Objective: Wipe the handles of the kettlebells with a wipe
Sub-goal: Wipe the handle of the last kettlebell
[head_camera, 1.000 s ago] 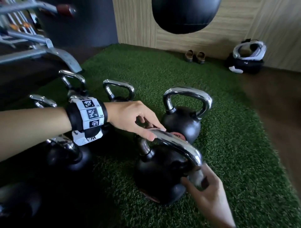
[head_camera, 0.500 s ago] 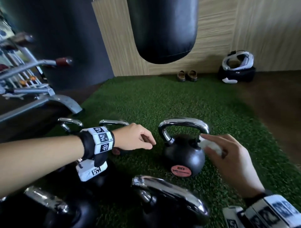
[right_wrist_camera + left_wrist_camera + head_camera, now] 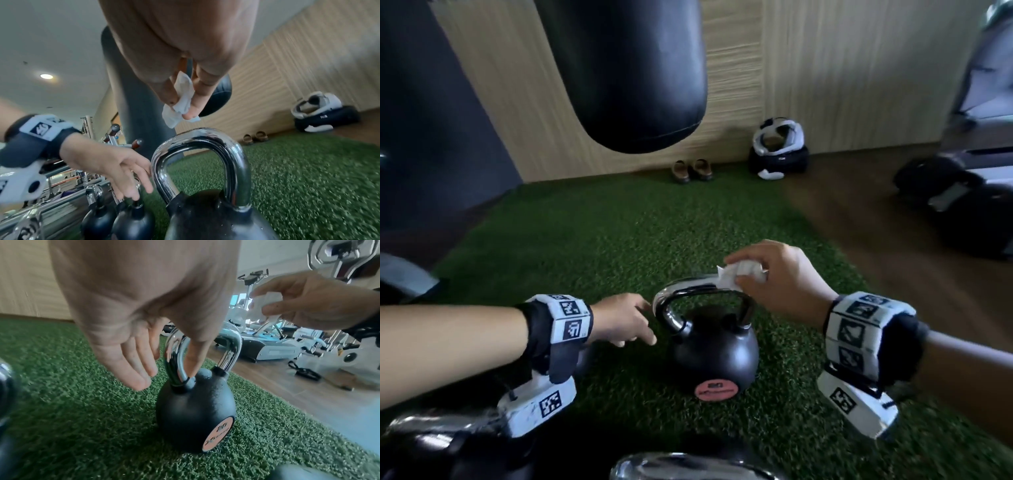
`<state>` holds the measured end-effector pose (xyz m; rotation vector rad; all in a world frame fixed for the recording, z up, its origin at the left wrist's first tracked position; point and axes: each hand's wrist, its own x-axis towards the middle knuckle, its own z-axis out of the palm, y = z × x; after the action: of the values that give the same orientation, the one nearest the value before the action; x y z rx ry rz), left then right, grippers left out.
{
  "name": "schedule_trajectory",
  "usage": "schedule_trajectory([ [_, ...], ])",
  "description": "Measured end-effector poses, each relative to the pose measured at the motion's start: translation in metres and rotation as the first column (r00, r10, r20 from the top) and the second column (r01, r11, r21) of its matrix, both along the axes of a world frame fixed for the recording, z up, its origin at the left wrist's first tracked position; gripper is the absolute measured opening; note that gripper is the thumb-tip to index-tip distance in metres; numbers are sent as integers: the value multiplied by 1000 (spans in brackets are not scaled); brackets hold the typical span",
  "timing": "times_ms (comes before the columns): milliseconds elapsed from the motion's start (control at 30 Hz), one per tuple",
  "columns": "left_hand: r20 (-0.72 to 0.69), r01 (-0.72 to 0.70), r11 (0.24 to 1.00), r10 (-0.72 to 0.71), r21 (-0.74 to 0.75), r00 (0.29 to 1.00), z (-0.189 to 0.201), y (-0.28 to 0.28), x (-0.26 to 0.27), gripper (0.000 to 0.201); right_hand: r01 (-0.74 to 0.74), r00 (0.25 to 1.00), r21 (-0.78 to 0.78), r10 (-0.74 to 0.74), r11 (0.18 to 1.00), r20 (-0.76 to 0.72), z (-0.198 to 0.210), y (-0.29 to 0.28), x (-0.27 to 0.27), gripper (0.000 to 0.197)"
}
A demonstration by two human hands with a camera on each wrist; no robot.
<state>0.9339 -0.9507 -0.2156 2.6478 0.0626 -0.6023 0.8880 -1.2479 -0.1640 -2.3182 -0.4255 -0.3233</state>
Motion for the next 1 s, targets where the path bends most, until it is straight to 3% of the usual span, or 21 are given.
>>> schedule_trajectory([
  [67, -12, 44, 996, -46, -82, 999, -14, -2, 7, 70, 41, 998, -7, -41, 999, -46, 6, 3, 6, 33],
  [167, 29, 162, 969, -159, -188, 987, -40, -3, 19, 61, 45, 998, -48, -47, 998, -35, 9, 14, 15, 35],
  [300, 41, 180, 896, -179, -405, 983, -69, -6, 30, 99, 47, 996, -126, -36, 991, 83, 14, 26, 24, 29],
  [333, 51, 192, 875, -189, -445, 981, -73, -8, 31, 98, 53, 993, -124, -39, 991, 110, 13, 28, 26, 28],
  [467, 118, 286, 873, -261, -395, 958, -87, -18, 31, 83, 14, 996, -179, 3, 984, 92, 2, 43, 26, 25],
  [633, 114, 248, 831, -221, -497, 969, -107, -11, 32, 97, -53, 994, -290, 79, 956, 78, -14, 60, 29, 22],
  [733, 103, 240, 841, -218, -486, 971, -113, -6, 32, 110, -16, 997, -292, 39, 956, 71, -24, 52, 26, 20],
  [867, 99, 233, 834, -212, -500, 972, -114, -7, 31, 109, 100, 990, -295, -66, 950, 122, -28, 26, 24, 19],
  [1000, 82, 208, 826, -194, -523, 977, -116, -6, 29, 111, 94, 990, -267, -62, 959, 126, -32, 29, 23, 19],
])
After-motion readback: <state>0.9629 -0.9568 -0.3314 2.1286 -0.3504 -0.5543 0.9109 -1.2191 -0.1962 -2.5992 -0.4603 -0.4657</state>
